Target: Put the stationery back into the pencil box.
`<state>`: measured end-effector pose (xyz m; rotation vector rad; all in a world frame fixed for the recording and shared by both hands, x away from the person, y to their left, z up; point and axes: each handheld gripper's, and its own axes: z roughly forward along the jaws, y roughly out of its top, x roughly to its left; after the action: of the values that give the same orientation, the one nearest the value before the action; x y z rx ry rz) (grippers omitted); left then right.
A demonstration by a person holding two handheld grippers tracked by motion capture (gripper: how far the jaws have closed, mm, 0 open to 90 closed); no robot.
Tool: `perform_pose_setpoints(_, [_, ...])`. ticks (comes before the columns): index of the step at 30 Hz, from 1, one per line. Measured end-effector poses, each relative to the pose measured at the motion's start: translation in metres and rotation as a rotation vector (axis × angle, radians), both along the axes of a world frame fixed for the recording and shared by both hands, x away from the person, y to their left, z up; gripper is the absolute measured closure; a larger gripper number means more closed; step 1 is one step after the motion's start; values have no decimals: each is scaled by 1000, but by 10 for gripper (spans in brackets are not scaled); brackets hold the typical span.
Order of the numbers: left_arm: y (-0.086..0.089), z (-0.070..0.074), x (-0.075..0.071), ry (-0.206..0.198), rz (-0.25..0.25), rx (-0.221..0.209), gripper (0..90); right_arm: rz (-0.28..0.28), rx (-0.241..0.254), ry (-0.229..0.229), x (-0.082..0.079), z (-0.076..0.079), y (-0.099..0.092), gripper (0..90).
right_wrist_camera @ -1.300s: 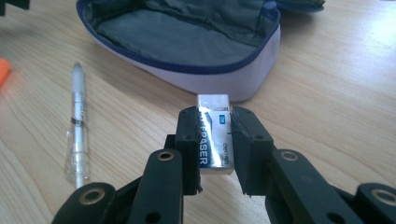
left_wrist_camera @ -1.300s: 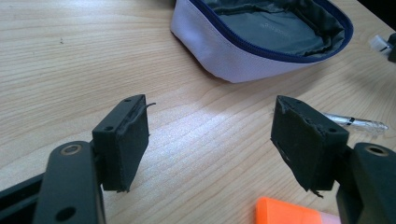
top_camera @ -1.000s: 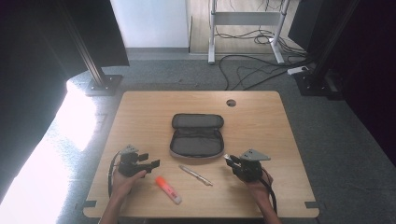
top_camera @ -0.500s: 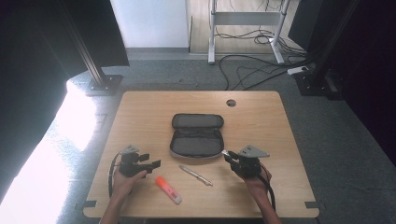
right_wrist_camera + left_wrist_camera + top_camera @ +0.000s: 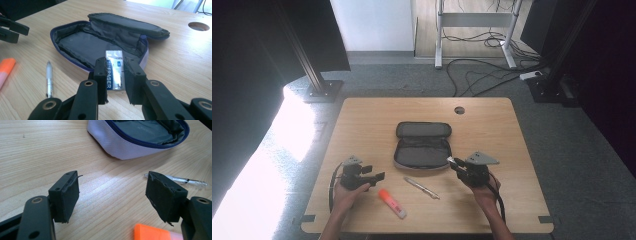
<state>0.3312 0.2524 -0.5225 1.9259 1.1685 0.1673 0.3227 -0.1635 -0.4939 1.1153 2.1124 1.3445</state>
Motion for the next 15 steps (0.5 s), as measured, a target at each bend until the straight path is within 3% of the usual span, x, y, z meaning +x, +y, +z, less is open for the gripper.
perform_pose_setpoints(15, [-1,-1,0,3,-4,-2,274,-6,10,-4,14,10,6,728])
